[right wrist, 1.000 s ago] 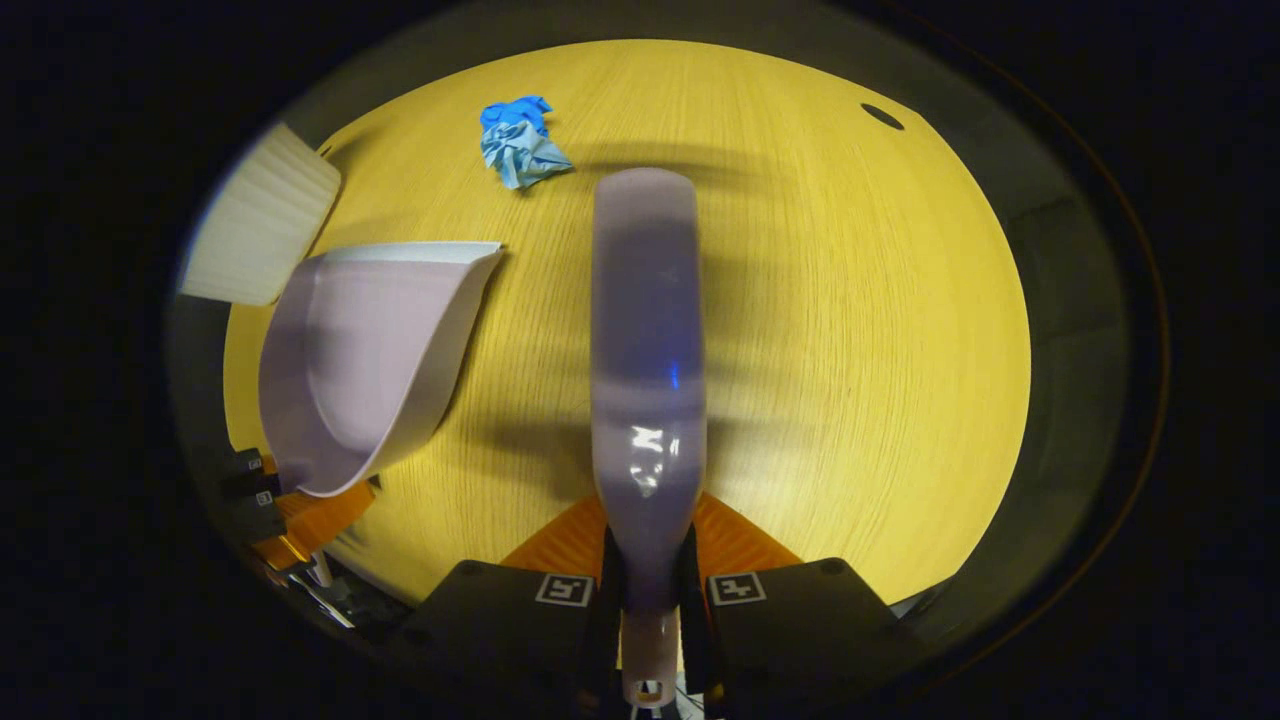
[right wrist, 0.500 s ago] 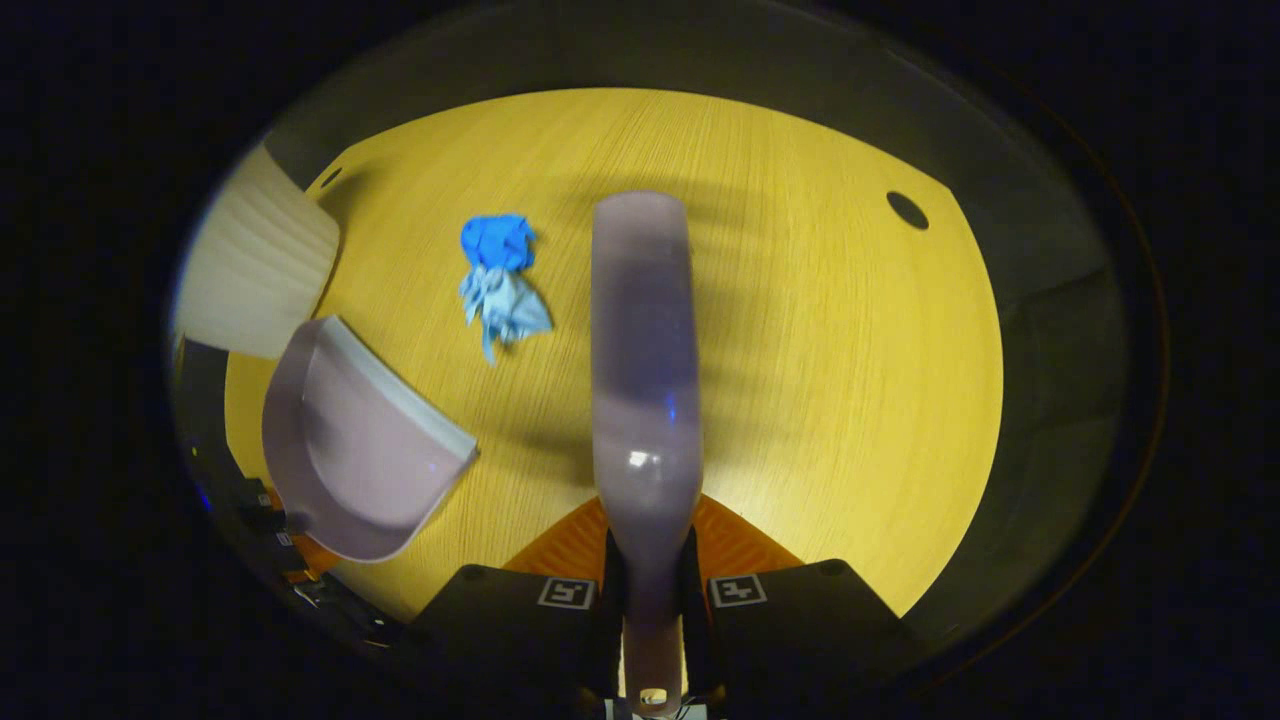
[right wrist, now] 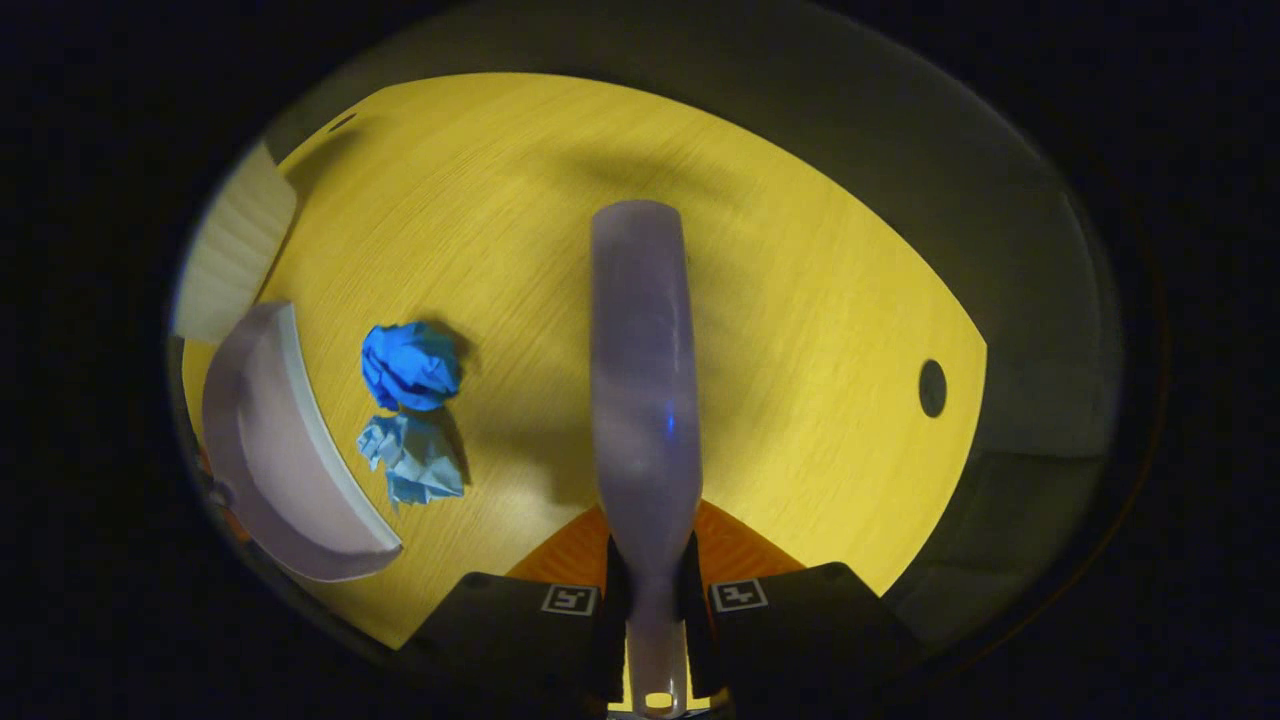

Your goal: Pick up the small broom and dustpan from the desktop, sweep the trash into the dustpan with the broom, and then empty the trash into the garbage bin.

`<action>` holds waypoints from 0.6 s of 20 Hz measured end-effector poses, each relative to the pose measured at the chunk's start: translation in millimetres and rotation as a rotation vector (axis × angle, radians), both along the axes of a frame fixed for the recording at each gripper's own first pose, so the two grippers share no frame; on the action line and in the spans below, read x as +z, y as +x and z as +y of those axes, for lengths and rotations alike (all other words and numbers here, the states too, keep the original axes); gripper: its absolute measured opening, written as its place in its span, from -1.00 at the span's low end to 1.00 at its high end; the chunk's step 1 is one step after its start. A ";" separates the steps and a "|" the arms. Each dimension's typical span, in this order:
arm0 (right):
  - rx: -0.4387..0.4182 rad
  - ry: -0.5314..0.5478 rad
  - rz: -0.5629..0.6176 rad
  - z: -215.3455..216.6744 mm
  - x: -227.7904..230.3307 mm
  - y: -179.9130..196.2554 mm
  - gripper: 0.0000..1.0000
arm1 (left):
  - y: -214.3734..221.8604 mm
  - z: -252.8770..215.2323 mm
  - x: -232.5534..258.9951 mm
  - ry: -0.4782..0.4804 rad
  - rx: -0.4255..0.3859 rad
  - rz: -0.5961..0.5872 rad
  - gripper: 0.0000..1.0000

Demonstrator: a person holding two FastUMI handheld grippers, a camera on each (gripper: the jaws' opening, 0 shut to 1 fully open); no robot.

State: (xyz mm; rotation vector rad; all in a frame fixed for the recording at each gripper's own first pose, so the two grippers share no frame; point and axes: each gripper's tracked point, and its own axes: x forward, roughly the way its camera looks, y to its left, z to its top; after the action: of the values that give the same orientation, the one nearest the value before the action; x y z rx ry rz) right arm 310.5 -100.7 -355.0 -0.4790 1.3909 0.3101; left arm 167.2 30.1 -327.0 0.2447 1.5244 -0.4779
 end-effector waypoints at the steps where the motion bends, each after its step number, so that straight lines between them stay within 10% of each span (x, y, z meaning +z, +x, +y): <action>1: 0.052 -0.024 -0.011 3.9 2.3 2.9 -0.46 | 1.9 -1.4 -1.1 0.001 -0.004 0.001 -0.41; 12: 0.306 0.235 0.251 73.5 11.6 -91.0 -0.46 | 7.0 -4.1 -4.9 -0.045 -0.054 -0.064 -0.41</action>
State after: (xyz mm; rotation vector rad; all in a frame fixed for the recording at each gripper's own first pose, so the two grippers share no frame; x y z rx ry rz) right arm 219.5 -27.2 -343.4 -0.4686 1.4998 0.7967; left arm 174.3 26.0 -331.9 0.2637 1.4458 -0.5418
